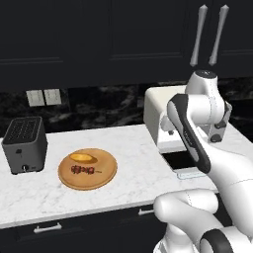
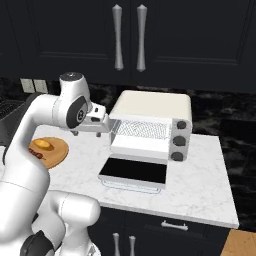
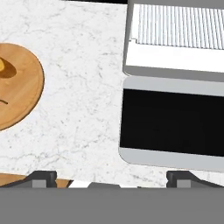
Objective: Pick up the kebab skewer and baguette bread, and place them inside the toaster oven. Close the toaster oven door and start by setting the timer.
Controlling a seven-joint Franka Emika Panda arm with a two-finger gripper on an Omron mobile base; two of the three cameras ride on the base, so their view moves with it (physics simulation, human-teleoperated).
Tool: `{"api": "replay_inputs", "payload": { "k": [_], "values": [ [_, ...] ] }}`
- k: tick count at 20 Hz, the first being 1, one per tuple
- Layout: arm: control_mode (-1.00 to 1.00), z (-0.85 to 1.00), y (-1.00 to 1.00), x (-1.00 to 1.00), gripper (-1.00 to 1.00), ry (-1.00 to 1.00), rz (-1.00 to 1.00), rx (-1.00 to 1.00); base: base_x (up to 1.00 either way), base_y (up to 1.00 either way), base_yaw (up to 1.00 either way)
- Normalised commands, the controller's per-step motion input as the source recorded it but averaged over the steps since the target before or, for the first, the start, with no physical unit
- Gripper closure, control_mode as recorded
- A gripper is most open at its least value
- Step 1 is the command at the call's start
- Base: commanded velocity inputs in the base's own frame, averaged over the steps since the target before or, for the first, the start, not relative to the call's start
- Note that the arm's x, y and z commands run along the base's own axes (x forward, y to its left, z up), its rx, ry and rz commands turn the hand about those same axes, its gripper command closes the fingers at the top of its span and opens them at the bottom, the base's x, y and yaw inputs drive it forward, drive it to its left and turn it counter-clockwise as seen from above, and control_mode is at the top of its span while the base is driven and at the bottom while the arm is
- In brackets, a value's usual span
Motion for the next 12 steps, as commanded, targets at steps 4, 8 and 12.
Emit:
{"api": "replay_inputs", "payload": {
  "k": [4, 8, 12],
  "values": [
    [1.0, 0.0, 0.0, 0.0, -1.0, 0.0, 0.0, 0.0, 0.01, 0.05, 0.0],
    [1.0, 0.0, 0.0, 0.0, -1.0, 0.0, 0.0, 0.0, 0.06, 0.34, 0.0],
    [1.0, 0.0, 0.0, 0.0, -1.0, 0.0, 0.0, 0.0, 0.16, 0.16, 0.03]
  ]
}}
